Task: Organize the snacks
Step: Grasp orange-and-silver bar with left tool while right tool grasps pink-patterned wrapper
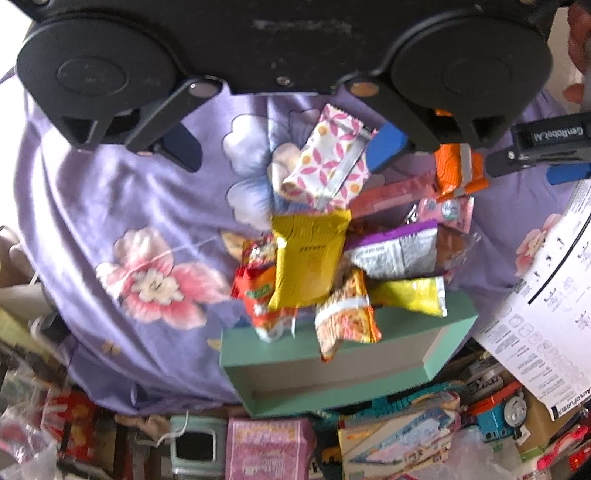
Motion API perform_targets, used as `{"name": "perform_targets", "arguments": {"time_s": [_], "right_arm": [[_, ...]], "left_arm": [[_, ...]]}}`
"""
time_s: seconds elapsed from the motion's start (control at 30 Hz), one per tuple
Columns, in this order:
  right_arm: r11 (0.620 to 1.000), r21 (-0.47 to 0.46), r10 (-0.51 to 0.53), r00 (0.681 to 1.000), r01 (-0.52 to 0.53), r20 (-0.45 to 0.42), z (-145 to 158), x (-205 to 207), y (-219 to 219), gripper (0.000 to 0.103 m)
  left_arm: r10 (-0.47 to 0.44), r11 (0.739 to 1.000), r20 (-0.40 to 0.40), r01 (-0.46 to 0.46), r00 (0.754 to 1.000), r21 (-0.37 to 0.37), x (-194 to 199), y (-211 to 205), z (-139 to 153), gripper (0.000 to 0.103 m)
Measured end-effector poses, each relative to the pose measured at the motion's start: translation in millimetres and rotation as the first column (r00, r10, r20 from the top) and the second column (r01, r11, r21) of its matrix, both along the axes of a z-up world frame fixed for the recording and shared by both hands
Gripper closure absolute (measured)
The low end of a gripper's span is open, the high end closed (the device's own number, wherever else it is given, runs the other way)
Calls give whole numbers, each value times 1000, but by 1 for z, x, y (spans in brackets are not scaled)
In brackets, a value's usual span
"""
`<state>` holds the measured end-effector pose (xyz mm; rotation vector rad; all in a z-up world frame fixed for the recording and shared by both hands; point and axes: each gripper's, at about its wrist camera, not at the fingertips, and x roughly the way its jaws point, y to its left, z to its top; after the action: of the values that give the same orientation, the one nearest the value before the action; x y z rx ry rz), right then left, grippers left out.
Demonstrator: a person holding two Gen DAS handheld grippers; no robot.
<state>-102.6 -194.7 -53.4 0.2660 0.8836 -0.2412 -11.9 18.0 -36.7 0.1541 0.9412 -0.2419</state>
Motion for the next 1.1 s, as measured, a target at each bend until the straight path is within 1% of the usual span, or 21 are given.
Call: {"name": "perform_targets", "arguments": {"time_s": [0.03, 0.1, 0.27, 0.33, 0.4, 0.43, 0.5, 0.57, 0.6, 0.67, 0.8, 0.83, 0.93, 0.97, 1.0, 1.07, 1.1], "right_arm": [[1000, 11, 4, 1000, -3, -5, -3, 1, 0, 12], [1000, 21, 9, 1000, -9, -9, -6, 3, -1, 16], [999, 38, 23, 1000, -22, -13, -11, 6, 0, 18], [998, 46, 34, 999, -33, -17, -11, 11, 2, 18], [997, 61, 47, 999, -46, -20, -13, 17, 4, 18], [997, 68, 50, 998, -48, -24, -14, 20, 5, 18], [995, 88, 46, 998, -43, -34, -18, 26, 6, 18], [994, 109, 36, 998, -31, -48, -23, 32, 5, 18], [993, 118, 32, 998, -25, -53, -25, 34, 5, 18], [992, 124, 33, 998, -26, -54, -27, 38, 6, 18], [991, 120, 58, 996, -50, -62, -31, 45, 13, 31], [991, 125, 58, 996, -49, -70, -33, 47, 14, 32], [988, 149, 42, 995, -28, -92, -38, 52, 15, 32], [988, 154, 37, 995, -22, -95, -39, 53, 15, 32], [988, 154, 31, 995, -16, -94, -40, 55, 15, 32], [991, 134, 28, 996, -16, -88, -41, 58, 17, 32], [992, 124, 31, 996, -19, -88, -42, 59, 19, 32]], "left_arm": [[-6, 1000, -19, 6, 1000, -7, 1, -1, -3, 0], [-33, 999, -31, 32, 999, -22, 1, -5, -6, 0], [-138, 990, -29, 137, 990, -22, -6, -25, -11, 0], [-158, 987, -51, 157, 986, -13, -7, -30, -17, 4], [-155, 988, -79, 156, 985, 1, -5, -31, -23, 12], [-147, 989, -93, 148, 985, 4, -3, -30, -25, 14], [-131, 991, -115, 131, 985, -15, 1, -24, -28, 22], [-115, 993, -121, 111, 986, -39, 4, -16, -29, 30], [-106, 994, -120, 102, 987, -45, 5, -12, -28, 32], [-87, 995, -116, 82, 989, -48, 7, -6, -29, 32], [-61, 997, -106, 54, 992, -62, 12, 5, -32, 32], [-58, 996, -106, 51, 993, -69, 14, 7, -32, 32], [-65, 993, -105, 55, 992, -100, 14, 9, -32, 29], [-70, 993, -104, 59, 992, -104, 15, 10, -33, 25], [-72, 993, -100, 61, 992, -103, 15, 9, -33, 23], [-66, 994, -85, 59, 994, -91, 15, 8, -34, 22], [-59, 995, -77, 53, 995, -85, 15, 9, -34, 20]]}}
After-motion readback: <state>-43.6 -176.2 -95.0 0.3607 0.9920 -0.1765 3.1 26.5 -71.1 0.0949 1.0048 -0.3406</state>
